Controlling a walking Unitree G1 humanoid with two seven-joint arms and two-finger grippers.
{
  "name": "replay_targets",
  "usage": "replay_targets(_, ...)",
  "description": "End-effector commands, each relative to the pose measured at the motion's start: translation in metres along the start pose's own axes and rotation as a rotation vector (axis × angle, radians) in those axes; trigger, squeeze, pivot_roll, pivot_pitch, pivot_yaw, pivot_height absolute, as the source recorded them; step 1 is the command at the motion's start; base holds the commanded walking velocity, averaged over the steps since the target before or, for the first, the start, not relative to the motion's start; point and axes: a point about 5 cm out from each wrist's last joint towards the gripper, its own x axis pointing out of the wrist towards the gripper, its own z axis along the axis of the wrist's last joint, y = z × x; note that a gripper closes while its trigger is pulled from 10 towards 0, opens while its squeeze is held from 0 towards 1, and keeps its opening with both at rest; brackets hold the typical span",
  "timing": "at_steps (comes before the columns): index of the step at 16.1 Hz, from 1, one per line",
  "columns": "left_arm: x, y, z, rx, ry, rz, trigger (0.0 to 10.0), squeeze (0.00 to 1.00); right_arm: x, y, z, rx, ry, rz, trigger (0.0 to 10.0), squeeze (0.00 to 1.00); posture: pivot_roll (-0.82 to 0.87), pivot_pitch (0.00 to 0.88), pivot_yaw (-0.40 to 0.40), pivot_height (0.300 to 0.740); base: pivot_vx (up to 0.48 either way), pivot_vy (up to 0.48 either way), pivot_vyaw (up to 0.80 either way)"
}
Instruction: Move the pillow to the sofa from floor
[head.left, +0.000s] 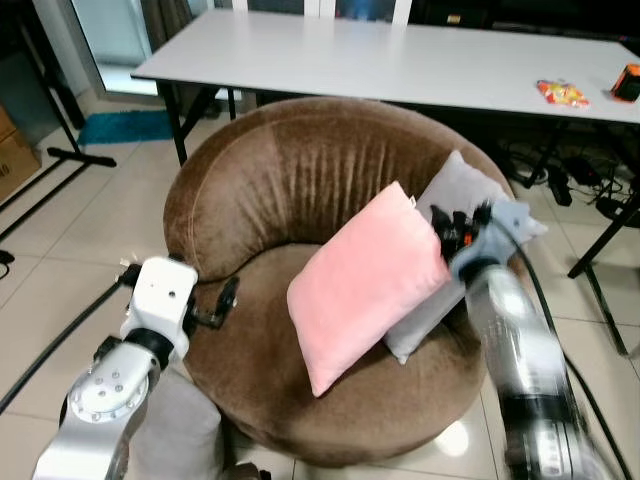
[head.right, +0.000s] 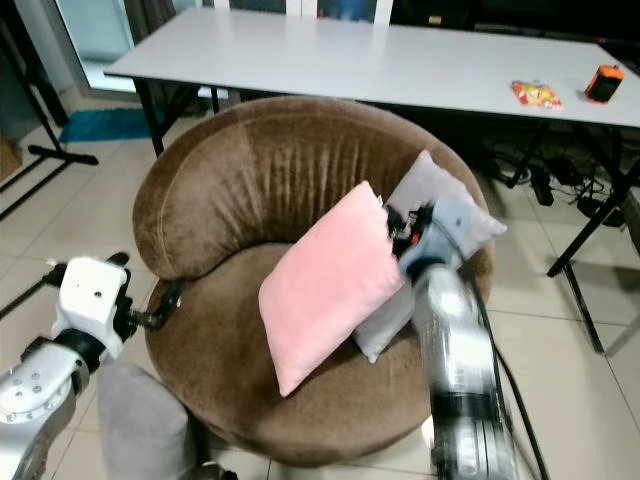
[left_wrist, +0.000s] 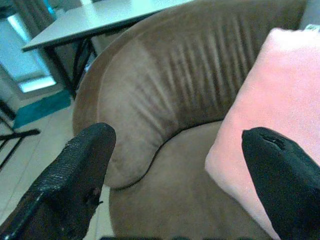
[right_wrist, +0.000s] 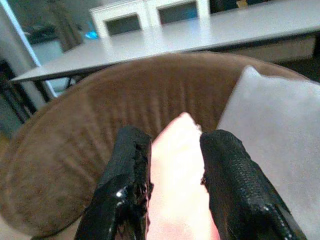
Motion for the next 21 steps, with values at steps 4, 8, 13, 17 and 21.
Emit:
replay_targets(4, 0.003, -0.005, 0.0, 0.011, 0.009, 0.008, 10.0, 0.0, -0.024, 0.015, -0.009, -0.014, 0.089, -0.06, 10.0, 0.0, -0.07, 0.0, -0.003, 0.74, -0.067, 0.0, 0.0)
replay_targets(8, 0.003, -0.005, 0.0, 0.003, -0.008, 0.019, 10.0, 0.0, -0.037, 0.018, -0.011, -0.051, 0.145, -0.075, 10.0, 0.0, -0.07, 0.0, -0.004, 0.74, -0.277, 0.0, 0.0)
replay_targets(13, 0.005, -0.004, 0.001, 0.0, -0.033, 0.031, 10.0, 0.0, -0.04, 0.016, -0.014, -0.091, 0.172, -0.079, 10.0, 0.0, -0.07, 0.0, -0.006, 0.74, 0.0, 0.0, 0.0)
replay_targets(17, 0.002, -0.004, 0.0, -0.012, -0.035, 0.038, 10.0, 0.0, -0.04, 0.017, -0.015, -0.106, 0.182, -0.06, 10.0, 0.0, -0.06, 0.0, -0.016, 0.74, 0.0, 0.0, 0.0)
replay_targets(21, 0.003, 0.0, 0.0, -0.024, -0.041, 0.05, 10.0, 0.0, -0.04, 0.019, -0.019, -0.106, 0.199, -0.03, 10.0, 0.0, -0.06, 0.0, -0.017, 0.74, 0.0, 0.074, 0.0)
